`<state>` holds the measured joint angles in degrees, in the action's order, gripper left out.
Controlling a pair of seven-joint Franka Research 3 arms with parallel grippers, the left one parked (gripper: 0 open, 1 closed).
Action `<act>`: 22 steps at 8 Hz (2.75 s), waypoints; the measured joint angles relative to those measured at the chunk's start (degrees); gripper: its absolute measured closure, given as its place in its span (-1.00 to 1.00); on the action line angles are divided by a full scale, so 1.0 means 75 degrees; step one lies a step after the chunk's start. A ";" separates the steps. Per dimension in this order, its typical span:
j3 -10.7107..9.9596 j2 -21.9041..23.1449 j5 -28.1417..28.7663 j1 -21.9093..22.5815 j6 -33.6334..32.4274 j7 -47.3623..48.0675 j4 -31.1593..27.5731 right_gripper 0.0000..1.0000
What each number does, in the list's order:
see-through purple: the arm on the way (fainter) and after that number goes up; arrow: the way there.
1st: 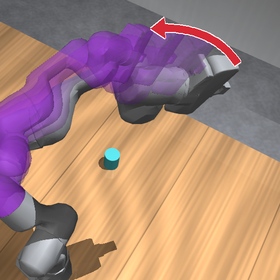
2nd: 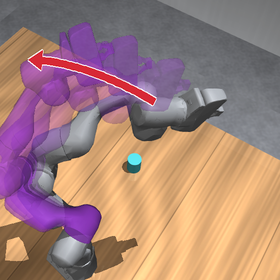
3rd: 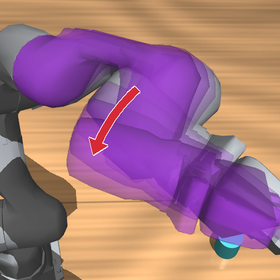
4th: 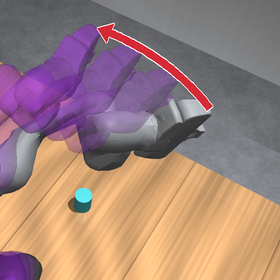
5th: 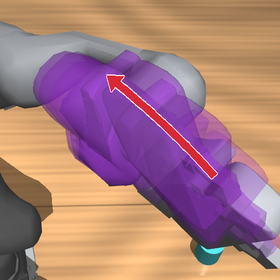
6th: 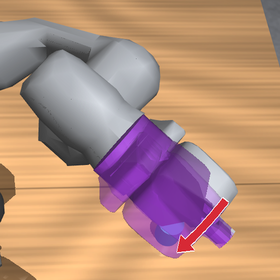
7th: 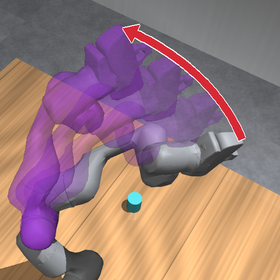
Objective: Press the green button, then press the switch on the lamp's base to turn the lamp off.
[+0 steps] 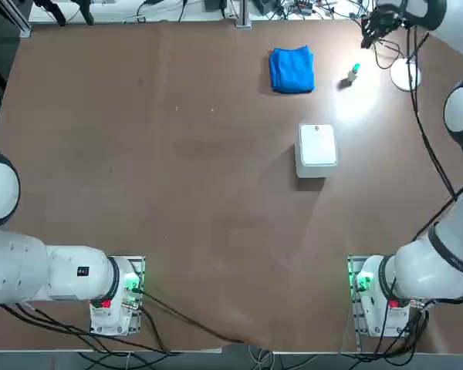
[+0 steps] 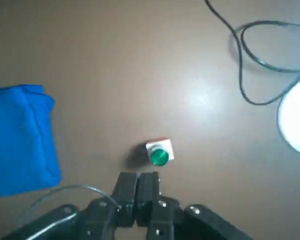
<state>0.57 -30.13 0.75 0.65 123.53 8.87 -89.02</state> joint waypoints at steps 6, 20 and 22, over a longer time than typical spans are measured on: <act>-0.0046 -0.0555 0.0001 -0.0025 0.1145 0.0143 -0.0419 0.96; -0.0045 -0.0578 0.0002 -0.0026 0.1885 0.0171 -0.0827 0.96; -0.0045 -0.0566 0.0002 -0.0026 0.1889 0.0172 -0.0831 0.96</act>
<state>0.23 -34.38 0.76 0.45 137.70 10.15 -95.25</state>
